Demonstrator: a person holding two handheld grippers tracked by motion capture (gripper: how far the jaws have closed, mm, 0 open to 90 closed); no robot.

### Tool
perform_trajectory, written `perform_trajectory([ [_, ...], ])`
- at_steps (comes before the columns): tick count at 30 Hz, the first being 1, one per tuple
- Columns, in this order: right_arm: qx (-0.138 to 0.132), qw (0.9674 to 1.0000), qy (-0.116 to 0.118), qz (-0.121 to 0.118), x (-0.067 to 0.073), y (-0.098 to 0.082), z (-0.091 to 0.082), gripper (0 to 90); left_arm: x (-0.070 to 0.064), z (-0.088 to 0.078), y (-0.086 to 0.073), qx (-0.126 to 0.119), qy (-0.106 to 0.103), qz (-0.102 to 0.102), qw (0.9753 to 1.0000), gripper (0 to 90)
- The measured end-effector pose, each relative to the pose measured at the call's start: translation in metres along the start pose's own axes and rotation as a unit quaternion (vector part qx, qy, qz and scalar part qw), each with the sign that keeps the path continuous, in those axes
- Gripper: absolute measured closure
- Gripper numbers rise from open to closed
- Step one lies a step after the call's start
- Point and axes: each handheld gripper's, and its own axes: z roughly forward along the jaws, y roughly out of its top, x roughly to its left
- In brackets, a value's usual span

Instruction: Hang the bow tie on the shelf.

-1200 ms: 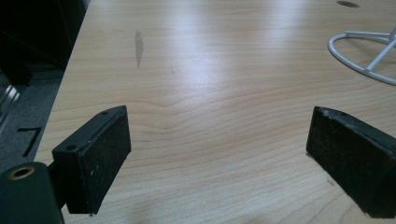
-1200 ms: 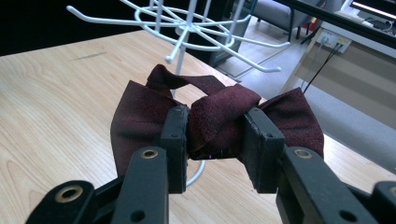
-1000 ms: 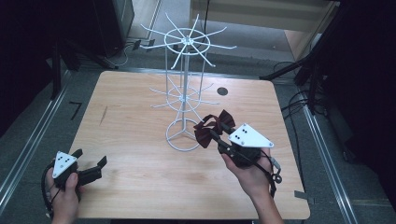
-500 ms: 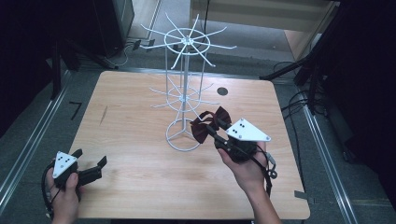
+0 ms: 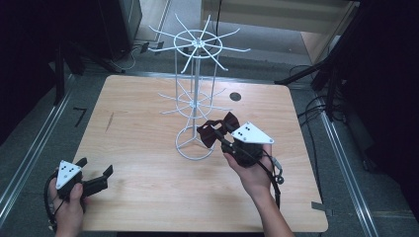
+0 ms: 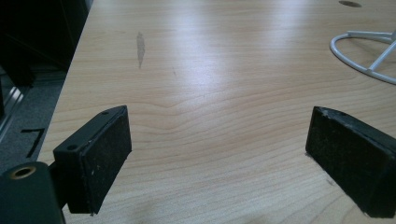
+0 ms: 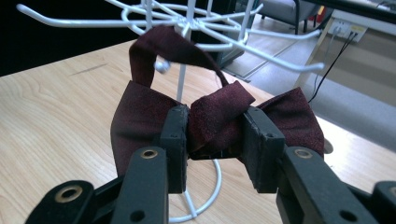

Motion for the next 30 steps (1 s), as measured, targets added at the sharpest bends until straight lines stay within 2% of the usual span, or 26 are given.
perform_trajectory([
  [9,0.001,0.9999,0.0,0.015,0.001,-0.008,0.021,65.4,0.0,-0.001,0.0,0.001,0.0,0.002,1.0,7.6],
  [14,0.006,0.9999,-0.003,0.014,0.001,-0.014,0.028,64.3,0.0,-0.001,0.0,0.0,0.0,0.002,1.0,7.5],
  [19,0.005,0.9999,-0.009,0.011,-0.001,-0.016,0.027,59.5,0.0,-0.001,0.0,0.0,0.0,0.001,1.0,7.5],
  [21,0.005,0.9997,-0.011,0.019,-0.003,-0.016,0.024,56.2,0.0,-0.001,0.0,0.0,0.0,0.002,1.0,7.5],
  [30,0.015,0.9995,-0.006,0.029,-0.008,-0.016,0.02,50.7,0.0,-0.001,0.0,0.0,-0.001,0.002,1.0,7.5],
])
